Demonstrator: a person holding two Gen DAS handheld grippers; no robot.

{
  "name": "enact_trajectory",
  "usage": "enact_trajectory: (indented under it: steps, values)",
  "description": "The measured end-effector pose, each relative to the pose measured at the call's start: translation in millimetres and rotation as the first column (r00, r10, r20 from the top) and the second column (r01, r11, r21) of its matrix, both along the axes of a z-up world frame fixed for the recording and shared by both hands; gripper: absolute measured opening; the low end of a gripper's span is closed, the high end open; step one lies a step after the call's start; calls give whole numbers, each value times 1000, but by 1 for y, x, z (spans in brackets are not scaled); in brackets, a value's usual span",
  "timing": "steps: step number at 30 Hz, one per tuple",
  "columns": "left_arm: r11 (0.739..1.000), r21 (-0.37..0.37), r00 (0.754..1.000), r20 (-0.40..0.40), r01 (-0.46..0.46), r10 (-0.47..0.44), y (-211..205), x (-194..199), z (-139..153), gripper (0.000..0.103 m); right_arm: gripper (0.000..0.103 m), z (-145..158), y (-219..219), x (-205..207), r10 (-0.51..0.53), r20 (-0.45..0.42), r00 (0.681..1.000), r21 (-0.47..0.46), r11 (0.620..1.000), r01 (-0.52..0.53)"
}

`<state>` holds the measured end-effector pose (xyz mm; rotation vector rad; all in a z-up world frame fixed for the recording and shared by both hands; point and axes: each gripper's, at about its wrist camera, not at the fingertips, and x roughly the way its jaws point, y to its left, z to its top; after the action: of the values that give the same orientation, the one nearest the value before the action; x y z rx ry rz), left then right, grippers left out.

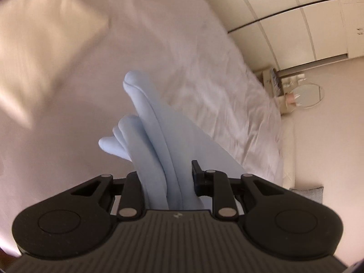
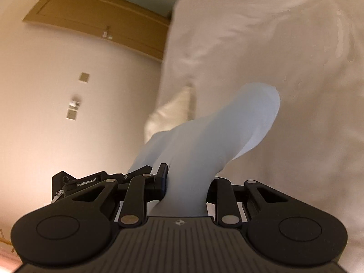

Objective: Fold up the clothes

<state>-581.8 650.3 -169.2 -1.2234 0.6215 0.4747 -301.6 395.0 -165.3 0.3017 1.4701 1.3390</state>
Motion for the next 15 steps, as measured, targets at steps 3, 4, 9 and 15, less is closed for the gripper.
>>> enact_trajectory:
  steps: [3, 4, 9, 15]
  values:
    - [995, 99, 1000, 19, 2, -4, 75, -26, 31, 20, 24, 18, 76, -33, -2, 34, 999, 84, 997, -1]
    - [991, 133, 1000, 26, 0, -4, 99, -36, 40, 20, 24, 24, 101, -44, -4, 46, 999, 113, 994, -2]
    - [971, 239, 999, 32, -8, 0, 192, -81, 34, 21, 24, 19, 215, -94, -33, 107, 994, 266, 964, 3]
    - [999, 44, 987, -157, -10, 17, 253, -123, -109, 23, 25, -90, 295, -149, 8, 89, 996, 131, 991, -20]
